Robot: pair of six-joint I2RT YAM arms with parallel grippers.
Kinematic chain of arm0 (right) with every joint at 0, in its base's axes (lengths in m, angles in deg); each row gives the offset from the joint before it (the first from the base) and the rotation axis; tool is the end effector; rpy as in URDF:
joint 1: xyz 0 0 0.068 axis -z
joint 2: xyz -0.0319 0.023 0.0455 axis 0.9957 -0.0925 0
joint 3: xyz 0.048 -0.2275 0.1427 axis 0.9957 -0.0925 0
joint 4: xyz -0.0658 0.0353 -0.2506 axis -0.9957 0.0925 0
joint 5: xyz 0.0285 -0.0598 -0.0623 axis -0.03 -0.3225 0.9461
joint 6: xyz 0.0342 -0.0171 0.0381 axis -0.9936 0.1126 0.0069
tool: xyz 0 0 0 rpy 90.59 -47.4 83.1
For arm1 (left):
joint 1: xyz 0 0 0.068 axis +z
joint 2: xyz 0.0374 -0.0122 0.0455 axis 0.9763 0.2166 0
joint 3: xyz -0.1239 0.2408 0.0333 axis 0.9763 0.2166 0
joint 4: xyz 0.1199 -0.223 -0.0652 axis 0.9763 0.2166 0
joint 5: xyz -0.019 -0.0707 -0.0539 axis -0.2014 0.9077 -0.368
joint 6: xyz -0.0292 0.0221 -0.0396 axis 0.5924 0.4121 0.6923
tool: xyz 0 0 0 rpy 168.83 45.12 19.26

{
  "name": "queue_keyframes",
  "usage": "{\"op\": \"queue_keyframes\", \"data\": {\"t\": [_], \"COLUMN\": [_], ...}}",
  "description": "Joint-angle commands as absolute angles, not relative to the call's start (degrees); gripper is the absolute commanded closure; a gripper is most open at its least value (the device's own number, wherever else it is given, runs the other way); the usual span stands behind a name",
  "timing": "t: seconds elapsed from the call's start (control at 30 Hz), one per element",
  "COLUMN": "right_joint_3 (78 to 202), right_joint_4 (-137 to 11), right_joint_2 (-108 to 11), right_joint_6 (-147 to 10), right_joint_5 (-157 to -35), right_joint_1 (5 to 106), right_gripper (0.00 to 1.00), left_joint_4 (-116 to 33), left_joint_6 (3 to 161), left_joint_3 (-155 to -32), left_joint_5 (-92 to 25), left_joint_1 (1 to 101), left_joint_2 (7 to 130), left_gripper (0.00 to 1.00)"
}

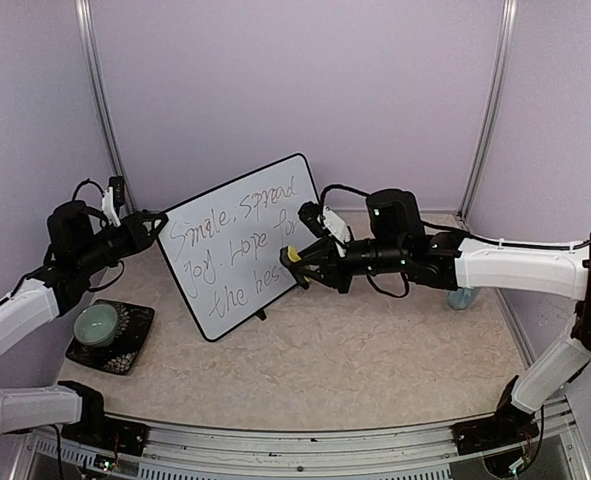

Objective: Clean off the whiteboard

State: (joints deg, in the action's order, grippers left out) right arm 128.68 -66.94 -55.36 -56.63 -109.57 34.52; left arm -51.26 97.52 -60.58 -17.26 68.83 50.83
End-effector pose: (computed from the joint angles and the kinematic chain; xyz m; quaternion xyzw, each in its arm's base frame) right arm 0.2208 0.2844 0.2950 -0.4650 0.6709 0.3521 0.4580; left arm 0.2322 -0.0504 0.3009 0.0202 0.7471 -0.3512 0.5640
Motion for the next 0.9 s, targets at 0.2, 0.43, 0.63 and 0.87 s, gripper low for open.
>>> {"op": "queue_keyframes", "data": {"t": [0.2,0.43,0.63,0.87], "right_joint_3": [134.26,135.03,133.88,131.73], "right_joint_4": [-67.37,-66.57,-66.14,-66.19], "right_joint_2": [-58.79,-58.99,-57.58,-54.72], "right_joint_6": [-58.55,-59.21,-59.21,-58.95], "right_joint_5": [-113.34,-114.46,-114.72,-114.02], "right_joint_1": [33.89,33.92,33.94,33.9], "right_gripper": [0.88,0.87,0.87,0.87], "left_joint_4": [-51.87,-52.18,-52.04,-50.62], "left_joint_6": [106.04,110.11,109.74,109.24], "left_joint_3": [-54.12,-51.2,-51.08,-51.61], "left_joint_5": [-40.59,-46.8,-50.43,-51.28], "left_joint_1": [52.7,44.23,38.23,33.65], "left_joint_2": [40.73,39.15,37.94,37.94], "left_gripper": [0.86,0.92,0.92,0.97]}}
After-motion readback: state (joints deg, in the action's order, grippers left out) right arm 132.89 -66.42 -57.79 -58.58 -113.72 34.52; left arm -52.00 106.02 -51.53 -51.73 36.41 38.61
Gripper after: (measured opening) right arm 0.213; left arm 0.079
